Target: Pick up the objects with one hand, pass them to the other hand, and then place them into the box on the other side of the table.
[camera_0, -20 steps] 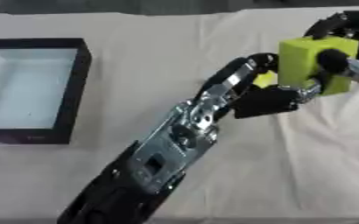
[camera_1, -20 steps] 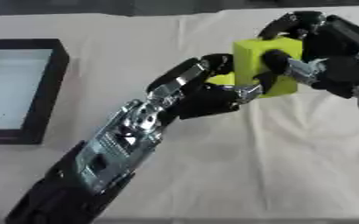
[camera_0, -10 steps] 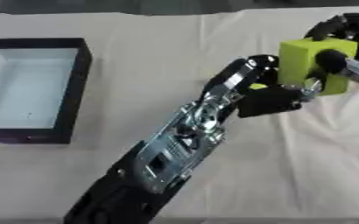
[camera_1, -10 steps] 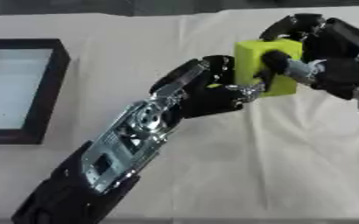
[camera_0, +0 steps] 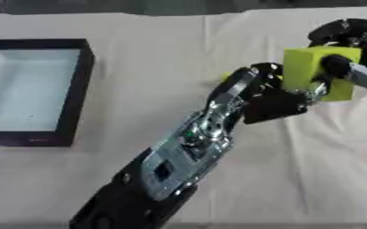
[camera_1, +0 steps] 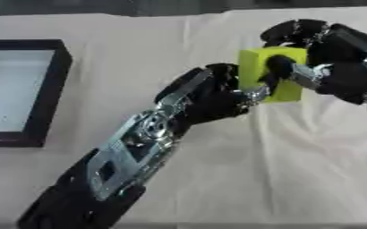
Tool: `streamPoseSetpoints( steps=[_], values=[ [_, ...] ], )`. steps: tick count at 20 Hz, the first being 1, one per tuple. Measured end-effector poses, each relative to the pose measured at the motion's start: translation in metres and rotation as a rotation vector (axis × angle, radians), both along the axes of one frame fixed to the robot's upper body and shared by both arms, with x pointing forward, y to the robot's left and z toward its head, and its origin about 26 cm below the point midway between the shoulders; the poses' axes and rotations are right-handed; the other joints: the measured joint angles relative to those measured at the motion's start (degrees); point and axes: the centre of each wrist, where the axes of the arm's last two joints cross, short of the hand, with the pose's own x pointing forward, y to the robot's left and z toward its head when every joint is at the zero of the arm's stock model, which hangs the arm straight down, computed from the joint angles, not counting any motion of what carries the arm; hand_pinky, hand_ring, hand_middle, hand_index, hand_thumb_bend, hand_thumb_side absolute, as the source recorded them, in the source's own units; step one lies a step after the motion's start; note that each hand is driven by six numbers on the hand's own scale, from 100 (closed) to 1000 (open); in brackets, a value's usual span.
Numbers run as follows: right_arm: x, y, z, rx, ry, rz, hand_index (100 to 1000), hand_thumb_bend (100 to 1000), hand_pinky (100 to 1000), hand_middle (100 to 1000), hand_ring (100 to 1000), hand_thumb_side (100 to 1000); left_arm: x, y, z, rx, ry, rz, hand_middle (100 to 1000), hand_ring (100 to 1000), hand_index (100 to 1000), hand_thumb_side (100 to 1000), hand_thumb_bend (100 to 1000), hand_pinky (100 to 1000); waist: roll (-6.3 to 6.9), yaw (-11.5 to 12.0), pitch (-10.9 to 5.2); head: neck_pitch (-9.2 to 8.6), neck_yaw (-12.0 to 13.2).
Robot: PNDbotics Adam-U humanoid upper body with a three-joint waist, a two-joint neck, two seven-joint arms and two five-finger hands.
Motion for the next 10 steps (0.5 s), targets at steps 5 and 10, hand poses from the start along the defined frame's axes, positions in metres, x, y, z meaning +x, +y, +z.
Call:
streamPoseSetpoints(
  steps=[5,10],
  values=[
    [-0.0007,-0.0039,0.0006,-0.042,-0.004,0.032,853,312,659,705,569,354,-0.0007,-0.0016,-0.0045,-0.013,0.014,0.002,335,627,380,501,100,573,0.0,-0.05,0.0,-0.04,0.02],
    [-0.0016,-0.007,0.0001,-0.053,-0.006,0.041,881,278,668,736,601,421,-0.0007,-0.0024,-0.0065,-0.025,0.015,0.008,338,619,384,500,100,556,0.0,-0.2,0.0,-0.09,0.01]
  ],
)
